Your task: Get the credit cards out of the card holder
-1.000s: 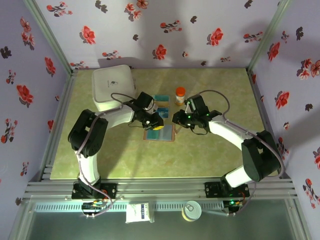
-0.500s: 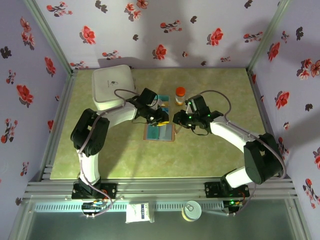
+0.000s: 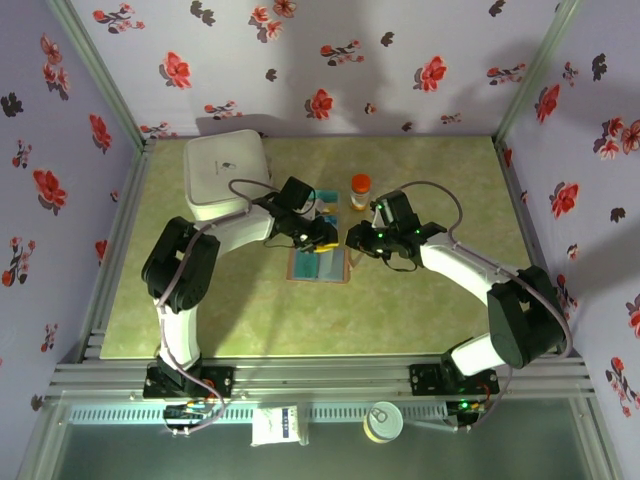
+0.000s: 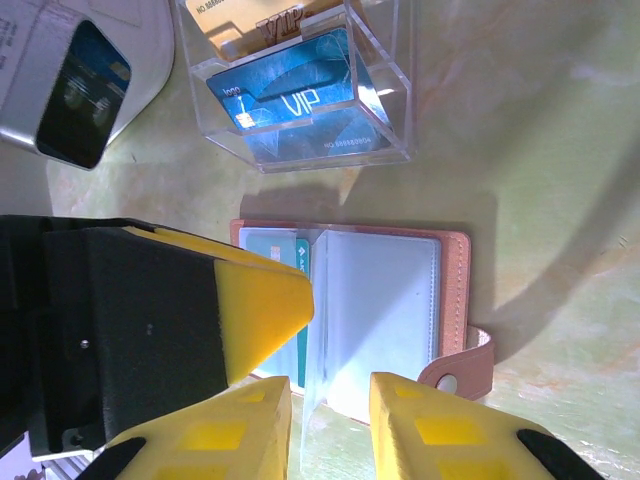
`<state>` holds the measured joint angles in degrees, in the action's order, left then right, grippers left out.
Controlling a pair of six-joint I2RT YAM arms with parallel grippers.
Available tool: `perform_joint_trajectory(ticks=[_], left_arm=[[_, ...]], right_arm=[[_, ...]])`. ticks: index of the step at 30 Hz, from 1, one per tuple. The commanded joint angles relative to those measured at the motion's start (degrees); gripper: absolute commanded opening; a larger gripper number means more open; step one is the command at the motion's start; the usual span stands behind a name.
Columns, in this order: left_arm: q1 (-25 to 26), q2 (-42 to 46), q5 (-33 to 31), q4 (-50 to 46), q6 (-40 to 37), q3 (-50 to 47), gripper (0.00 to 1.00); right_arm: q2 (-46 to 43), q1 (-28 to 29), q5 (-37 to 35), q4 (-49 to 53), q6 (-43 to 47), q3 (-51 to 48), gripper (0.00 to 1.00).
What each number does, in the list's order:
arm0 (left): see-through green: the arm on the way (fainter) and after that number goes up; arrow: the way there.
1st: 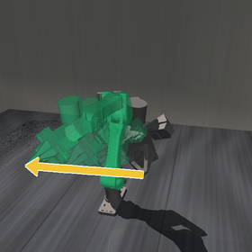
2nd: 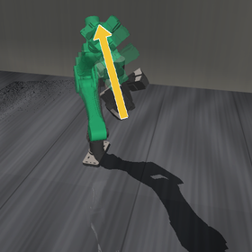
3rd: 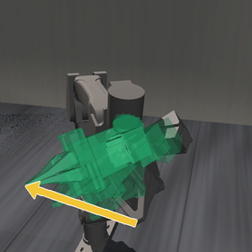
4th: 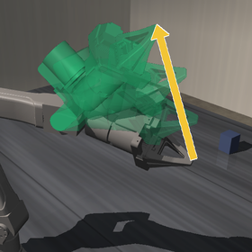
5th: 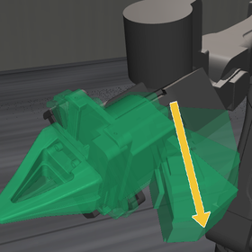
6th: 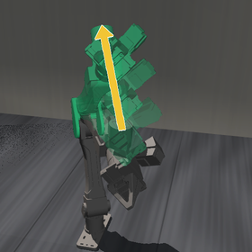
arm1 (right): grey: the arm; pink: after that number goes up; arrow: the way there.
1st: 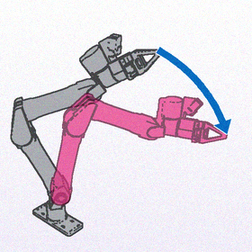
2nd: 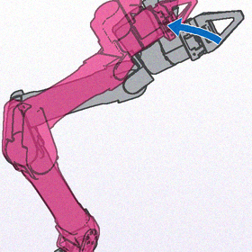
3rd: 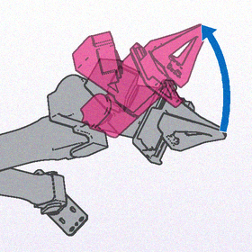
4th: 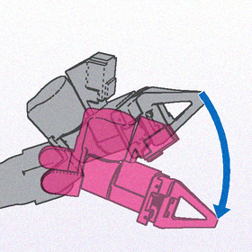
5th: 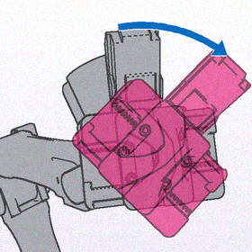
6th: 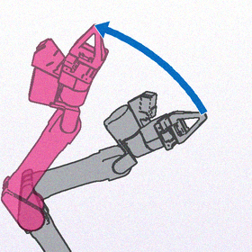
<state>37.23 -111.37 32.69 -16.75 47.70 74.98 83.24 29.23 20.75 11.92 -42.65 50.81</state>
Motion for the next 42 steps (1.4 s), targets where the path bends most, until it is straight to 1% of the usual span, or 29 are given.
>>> perform_joint_trajectory(ticks=[1,10,21,30,42], left_arm=[[-0.21,-2.72,1.93,0.73,-0.52,-1.06,0.26],[-0.15,-4.78,3.0,0.32,-0.64,0.51,0.27],[-1.09,-0.41,1.72,0.92,-1.03,0.11,0.26],[-4.05,4.24,1.24,2.14,-0.99,-3.68,0.24],[-9.44,10.66,0.63,3.04,-1.58,-13.67,0.22]], right_arm=[[-0.37,0.25,-0.06,-0.5,-0.85,-0.79,0.27],[-0.8,0.47,-0.19,0.53,-0.77,-0.23,0.27],[0.75,1.76,0.16,2.79,-0.31,2.1,0.28],[4.21,4.24,0.16,4.37,0.19,6.29,0.28],[13.89,8.53,1.72,3.88,0.11,13.69,0.28]])
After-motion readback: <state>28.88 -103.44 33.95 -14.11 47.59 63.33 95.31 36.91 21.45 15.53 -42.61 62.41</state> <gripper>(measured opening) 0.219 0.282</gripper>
